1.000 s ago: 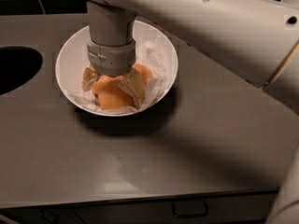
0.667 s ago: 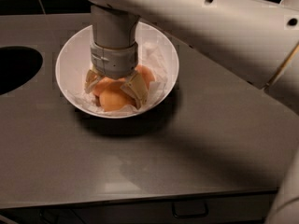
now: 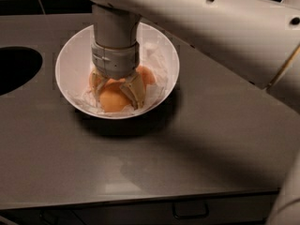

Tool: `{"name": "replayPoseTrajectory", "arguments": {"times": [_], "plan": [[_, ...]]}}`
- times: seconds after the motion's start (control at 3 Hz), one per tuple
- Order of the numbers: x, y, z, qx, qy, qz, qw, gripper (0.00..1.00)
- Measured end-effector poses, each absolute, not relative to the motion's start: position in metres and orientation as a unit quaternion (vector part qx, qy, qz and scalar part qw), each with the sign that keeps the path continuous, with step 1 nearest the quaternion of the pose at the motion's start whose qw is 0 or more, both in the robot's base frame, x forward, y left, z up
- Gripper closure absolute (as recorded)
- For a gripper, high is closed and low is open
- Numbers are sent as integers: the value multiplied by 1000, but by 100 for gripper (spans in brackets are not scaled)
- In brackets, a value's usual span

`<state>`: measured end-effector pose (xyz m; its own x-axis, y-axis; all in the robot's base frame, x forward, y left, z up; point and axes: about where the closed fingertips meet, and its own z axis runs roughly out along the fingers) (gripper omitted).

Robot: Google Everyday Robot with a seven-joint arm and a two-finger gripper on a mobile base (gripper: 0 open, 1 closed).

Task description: Pick orange from white bowl

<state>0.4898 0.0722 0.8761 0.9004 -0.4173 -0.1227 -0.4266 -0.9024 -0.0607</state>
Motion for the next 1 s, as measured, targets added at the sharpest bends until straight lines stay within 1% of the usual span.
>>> {"name": "replayPoseTrajectory", "arguments": {"times": [0.33,0.67,1.0], "plan": [[490,72,876,-974,217,53,43,83],[492,76,877,-973,218,47,51,100],[491,79,888,-974,217,31,54,100]]}}
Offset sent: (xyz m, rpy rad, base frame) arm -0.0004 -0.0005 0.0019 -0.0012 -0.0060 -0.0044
